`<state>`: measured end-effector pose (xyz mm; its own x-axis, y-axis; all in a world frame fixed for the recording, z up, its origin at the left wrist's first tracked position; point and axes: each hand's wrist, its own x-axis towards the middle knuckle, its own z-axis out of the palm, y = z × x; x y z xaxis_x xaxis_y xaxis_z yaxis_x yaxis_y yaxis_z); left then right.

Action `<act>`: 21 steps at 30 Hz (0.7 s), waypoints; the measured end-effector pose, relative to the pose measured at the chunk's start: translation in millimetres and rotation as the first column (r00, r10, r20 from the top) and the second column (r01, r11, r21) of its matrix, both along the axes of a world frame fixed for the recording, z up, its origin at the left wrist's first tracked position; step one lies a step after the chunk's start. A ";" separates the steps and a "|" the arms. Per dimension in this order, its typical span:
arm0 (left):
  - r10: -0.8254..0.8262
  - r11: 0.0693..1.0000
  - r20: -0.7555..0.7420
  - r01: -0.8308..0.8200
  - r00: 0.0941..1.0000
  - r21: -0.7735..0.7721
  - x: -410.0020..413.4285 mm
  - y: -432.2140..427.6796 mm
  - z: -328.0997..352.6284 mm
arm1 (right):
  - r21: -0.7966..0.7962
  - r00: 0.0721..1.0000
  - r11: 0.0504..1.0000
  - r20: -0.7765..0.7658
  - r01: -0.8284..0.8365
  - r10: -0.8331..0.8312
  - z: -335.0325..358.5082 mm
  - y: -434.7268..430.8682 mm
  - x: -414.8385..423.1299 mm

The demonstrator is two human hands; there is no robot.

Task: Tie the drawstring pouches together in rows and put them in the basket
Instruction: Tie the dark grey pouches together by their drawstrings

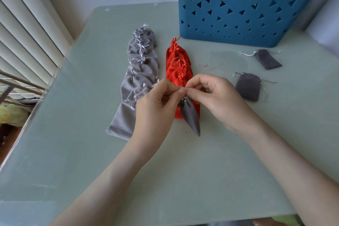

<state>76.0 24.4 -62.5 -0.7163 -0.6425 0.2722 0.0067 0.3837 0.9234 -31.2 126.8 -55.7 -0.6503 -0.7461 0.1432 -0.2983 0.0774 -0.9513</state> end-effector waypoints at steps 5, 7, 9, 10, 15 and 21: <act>-0.109 0.970 -0.059 0.119 0.992 0.213 -1.4 -4.4 2.2 | -0.044 0.992 0.999 -0.128 0.008 -0.014 2.5 -0.8 1.1; -0.183 0.898 -0.117 0.215 0.976 0.385 -2.1 -5.5 4.3 | -0.058 0.991 0.998 -0.133 0.009 -0.017 3.1 -0.8 0.5; -0.211 0.858 -0.137 0.251 0.968 0.448 -2.8 -7.8 3.3 | -0.049 0.993 0.999 -0.118 0.010 -0.016 3.7 -1.1 -0.5; -0.211 0.858 -0.133 0.249 0.968 0.449 -2.9 -8.9 1.8 | -0.036 0.995 0.999 -0.103 0.012 -0.015 4.1 -1.5 -0.8; -0.090 0.992 0.002 0.090 0.996 0.092 -1.8 -6.2 -2.5 | 0.010 0.992 1.000 0.127 -0.020 0.018 8.6 -1.4 -0.3; -0.001 1.000 0.037 0.002 0.999 -0.031 -0.9 -3.3 -4.0 | 0.093 0.968 0.988 0.232 -0.120 0.096 8.9 1.8 -0.8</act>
<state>75.1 21.1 -66.5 -0.7274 -0.6331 0.2648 -0.0268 0.4118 0.9109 -32.0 128.6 -46.7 -0.5711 -0.8168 -0.0815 -0.0883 0.1599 -0.9832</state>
